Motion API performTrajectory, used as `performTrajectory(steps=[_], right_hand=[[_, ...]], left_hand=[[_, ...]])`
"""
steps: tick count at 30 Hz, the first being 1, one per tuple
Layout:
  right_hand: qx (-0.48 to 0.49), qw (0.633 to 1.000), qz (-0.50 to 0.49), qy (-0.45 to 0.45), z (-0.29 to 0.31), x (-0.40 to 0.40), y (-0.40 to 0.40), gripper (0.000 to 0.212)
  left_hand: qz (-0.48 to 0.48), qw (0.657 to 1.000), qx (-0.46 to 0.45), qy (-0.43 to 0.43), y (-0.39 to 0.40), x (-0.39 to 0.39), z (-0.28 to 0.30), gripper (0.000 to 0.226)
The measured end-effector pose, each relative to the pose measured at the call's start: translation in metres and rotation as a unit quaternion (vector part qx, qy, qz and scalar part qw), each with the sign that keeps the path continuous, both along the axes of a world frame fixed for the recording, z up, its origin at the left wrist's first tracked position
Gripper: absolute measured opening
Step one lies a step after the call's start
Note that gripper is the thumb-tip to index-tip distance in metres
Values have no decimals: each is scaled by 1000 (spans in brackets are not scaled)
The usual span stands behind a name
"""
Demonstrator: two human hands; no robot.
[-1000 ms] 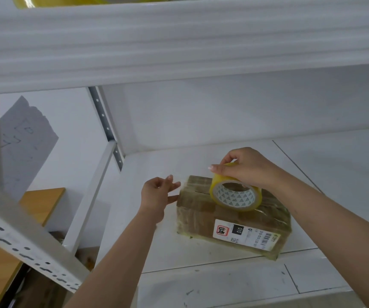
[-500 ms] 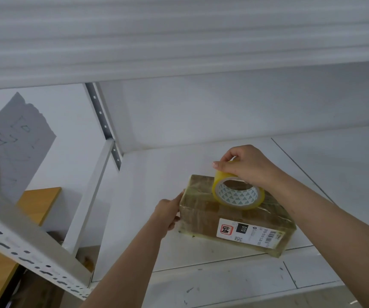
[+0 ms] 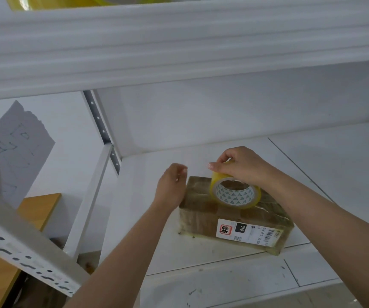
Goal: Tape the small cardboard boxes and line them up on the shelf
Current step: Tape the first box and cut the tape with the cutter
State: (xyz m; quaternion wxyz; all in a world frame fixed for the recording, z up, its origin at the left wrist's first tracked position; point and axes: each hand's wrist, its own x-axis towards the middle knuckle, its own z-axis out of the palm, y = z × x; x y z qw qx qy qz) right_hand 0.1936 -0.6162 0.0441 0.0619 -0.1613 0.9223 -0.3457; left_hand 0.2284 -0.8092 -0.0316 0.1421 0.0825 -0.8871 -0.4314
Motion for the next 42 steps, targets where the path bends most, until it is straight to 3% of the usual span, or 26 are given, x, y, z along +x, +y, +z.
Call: performTrajectory(steps=[2, 5, 7, 9, 12, 14, 17, 19, 22, 29, 33, 38, 42], right_hand=[[4, 1000, -3, 8, -1, 1, 0, 42], [-28, 999, 1, -15, -1, 2, 7, 46], [-86, 993, 18, -77, -2, 3, 19, 55], [-166, 970, 27, -177, -6, 4, 38, 66], [-270, 923, 64, -268, -14, 11, 63, 51], [-231, 943, 65, -230, -13, 11, 69, 44], [-88, 990, 42, -101, 4, 4, 80, 45], [-5, 999, 15, -48, 15, 1, 93, 57], [43, 998, 3, -46, 20, 3, 102, 68], [-41, 996, 10, -79, 9, 8, 111, 62], [-84, 990, 31, -104, 6, 10, 115, 58], [-149, 980, 11, -134, 1, 14, 130, 66], [-118, 988, 0, -96, 6, 12, 136, 46]], left_hand=[[-73, 997, -2, 27, 20, -1, 9, 29], [-134, 990, -35, -11, 40, 2, -1, 30], [-120, 986, -107, -38, 40, 1, -8, 30], [-114, 986, -112, -43, 37, -2, -9, 31], [-114, 987, -108, -33, 39, -2, -10, 31], [-107, 987, -115, -21, 39, 1, -13, 32], [-105, 982, -154, -19, 39, 4, -13, 36], [-108, 980, -168, -25, 40, 3, -12, 40], [-117, 974, -193, -20, 46, 6, -11, 42], [-118, 969, -207, -68, 59, -4, 12, 45], [-184, 964, -178, -66, 90, -6, 17, 49], [-165, 952, -248, -64, 100, -2, -10, 48], [-154, 955, -244, -68, 97, -4, -12, 55]])
